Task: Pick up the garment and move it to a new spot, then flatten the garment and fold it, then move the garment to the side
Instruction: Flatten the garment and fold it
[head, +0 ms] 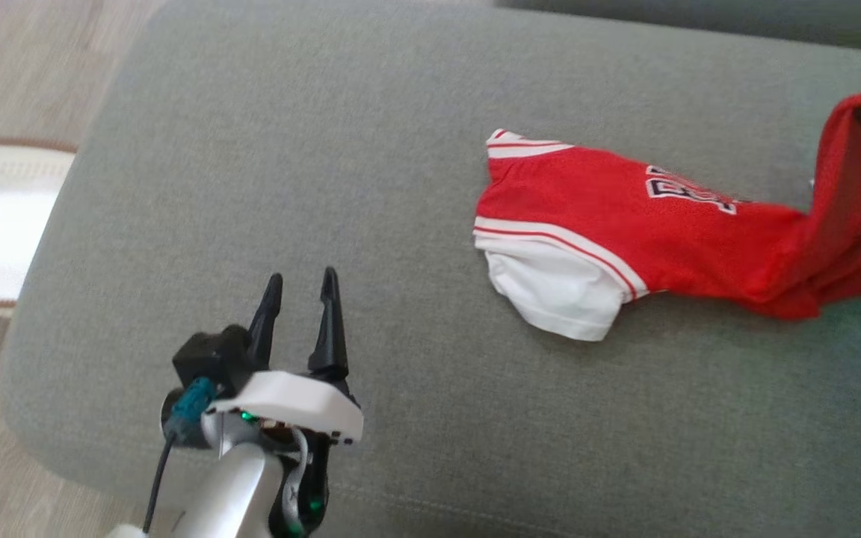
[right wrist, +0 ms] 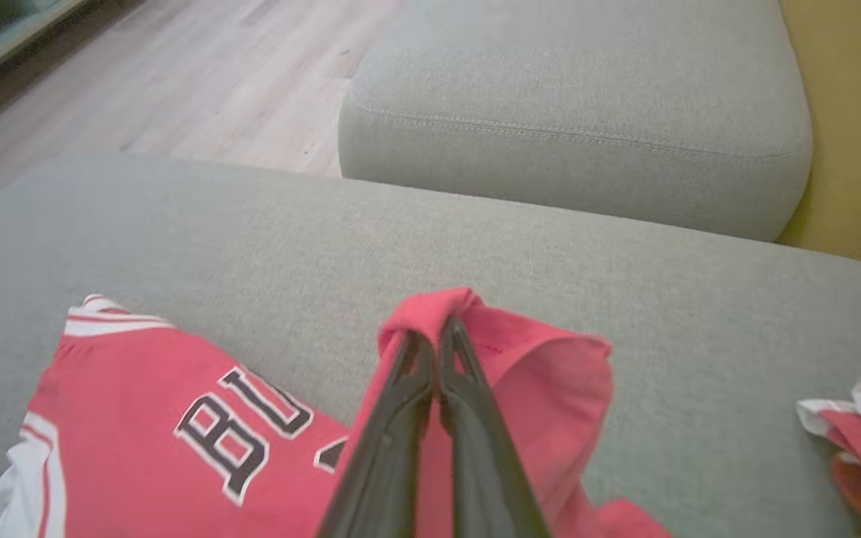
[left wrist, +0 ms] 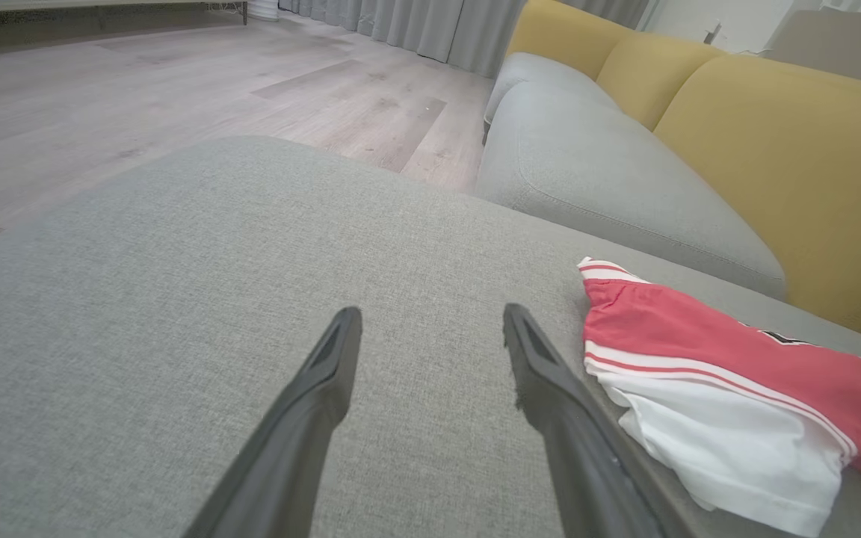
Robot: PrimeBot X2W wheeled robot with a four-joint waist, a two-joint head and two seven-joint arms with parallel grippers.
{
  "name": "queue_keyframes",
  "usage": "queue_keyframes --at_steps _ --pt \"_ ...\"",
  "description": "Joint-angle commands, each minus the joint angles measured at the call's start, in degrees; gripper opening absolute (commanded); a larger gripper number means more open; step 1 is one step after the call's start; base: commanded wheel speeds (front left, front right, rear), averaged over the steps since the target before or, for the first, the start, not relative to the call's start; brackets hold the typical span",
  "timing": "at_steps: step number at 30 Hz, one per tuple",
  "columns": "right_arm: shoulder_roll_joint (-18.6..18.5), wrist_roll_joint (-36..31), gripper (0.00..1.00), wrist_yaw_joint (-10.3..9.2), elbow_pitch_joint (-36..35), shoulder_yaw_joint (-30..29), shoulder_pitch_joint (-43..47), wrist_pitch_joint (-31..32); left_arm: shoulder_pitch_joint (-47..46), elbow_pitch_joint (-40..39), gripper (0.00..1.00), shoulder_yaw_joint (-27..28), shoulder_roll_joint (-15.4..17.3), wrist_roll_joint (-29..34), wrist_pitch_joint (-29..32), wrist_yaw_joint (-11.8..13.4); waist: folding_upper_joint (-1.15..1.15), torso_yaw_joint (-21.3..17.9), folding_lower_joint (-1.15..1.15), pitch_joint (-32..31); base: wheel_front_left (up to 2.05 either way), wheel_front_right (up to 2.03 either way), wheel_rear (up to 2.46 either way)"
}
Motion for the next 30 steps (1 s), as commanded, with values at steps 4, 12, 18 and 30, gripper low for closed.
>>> queue_keyframes --at_steps 4,12,18,30 --pt "1.68 -2.13 0.3 -0.04 4.33 1.25 -3.0 -8.55 -3.25 -1.94 1.0 0.64 0.11 -0.44 -0.7 0.71 0.0 -0.4 0.0 1.67 0.0 0.0 0.0" --pt "3.86 0.88 1.0 -0.04 8.09 7.6 -5.83 -21.01 -4.04 0.12 1.0 1.72 0.11 0.44 -0.7 0.39 0.0 -6.06 0.0 -0.81 0.0 0.0 0.0" --pt "1.68 4.27 1.0 -0.04 5.09 9.12 -4.18 -27.95 -3.05 1.29 1.0 3.18 0.11 0.89 -0.7 -0.72 0.0 -10.14 0.0 -4.13 0.0 0.0 0.0" --pt "-0.93 9.52 1.0 -0.04 -1.55 5.74 12.42 -28.36 -1.89 1.45 1.0 2.29 0.11 -0.04 -0.7 -1.2 0.0 -10.82 0.0 -4.34 0.0 0.0 0.0"
